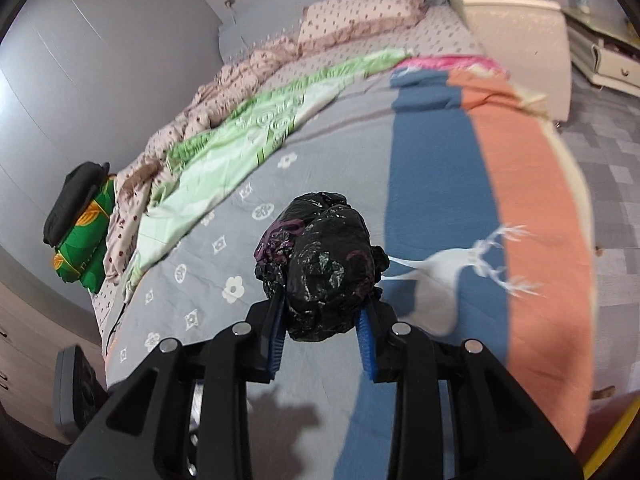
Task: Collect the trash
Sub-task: 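Carry the white tissue and black bag over the bin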
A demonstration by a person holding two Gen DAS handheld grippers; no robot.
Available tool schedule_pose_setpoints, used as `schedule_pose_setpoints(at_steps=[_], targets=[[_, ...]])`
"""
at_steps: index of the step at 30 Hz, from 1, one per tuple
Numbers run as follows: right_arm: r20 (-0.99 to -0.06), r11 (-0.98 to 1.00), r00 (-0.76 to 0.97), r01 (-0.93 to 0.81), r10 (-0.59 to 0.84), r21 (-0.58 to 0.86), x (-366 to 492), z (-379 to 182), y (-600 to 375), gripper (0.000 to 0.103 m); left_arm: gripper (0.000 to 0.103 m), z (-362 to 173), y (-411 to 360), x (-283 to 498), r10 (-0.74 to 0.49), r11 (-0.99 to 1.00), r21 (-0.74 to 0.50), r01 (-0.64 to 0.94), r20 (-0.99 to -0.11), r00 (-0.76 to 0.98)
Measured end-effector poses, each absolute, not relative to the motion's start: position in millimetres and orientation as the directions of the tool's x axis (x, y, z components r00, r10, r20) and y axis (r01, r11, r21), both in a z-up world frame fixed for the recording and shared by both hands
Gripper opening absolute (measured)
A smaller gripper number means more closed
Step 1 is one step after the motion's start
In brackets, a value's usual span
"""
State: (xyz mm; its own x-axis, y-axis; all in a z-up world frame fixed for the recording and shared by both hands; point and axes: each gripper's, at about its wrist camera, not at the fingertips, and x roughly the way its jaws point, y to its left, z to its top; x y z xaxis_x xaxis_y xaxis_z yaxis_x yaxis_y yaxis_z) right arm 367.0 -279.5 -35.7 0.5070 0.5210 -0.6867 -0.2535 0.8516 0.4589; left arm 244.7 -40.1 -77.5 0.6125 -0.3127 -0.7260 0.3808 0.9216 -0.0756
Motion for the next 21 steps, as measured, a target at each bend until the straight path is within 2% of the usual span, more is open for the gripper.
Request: schedule_pose_setpoints(at_steps=[10,21], targets=[[-0.604,0.86,0.624,-0.253,0.496,0.444,281.9,29.1,-358.7,0.029,0.041,-6.2,-80.8,214.5,-0.271,0.946,-0.039,0.322,-0.639,0.72],[-0.526,0.856,0.725,-0.169,0.444,0.489,210.6,66.0,-463.3,0.029,0.041,40.4,-156.9,183.7,-0.338,0.924,-0.058,0.377,-0.586,0.737]])
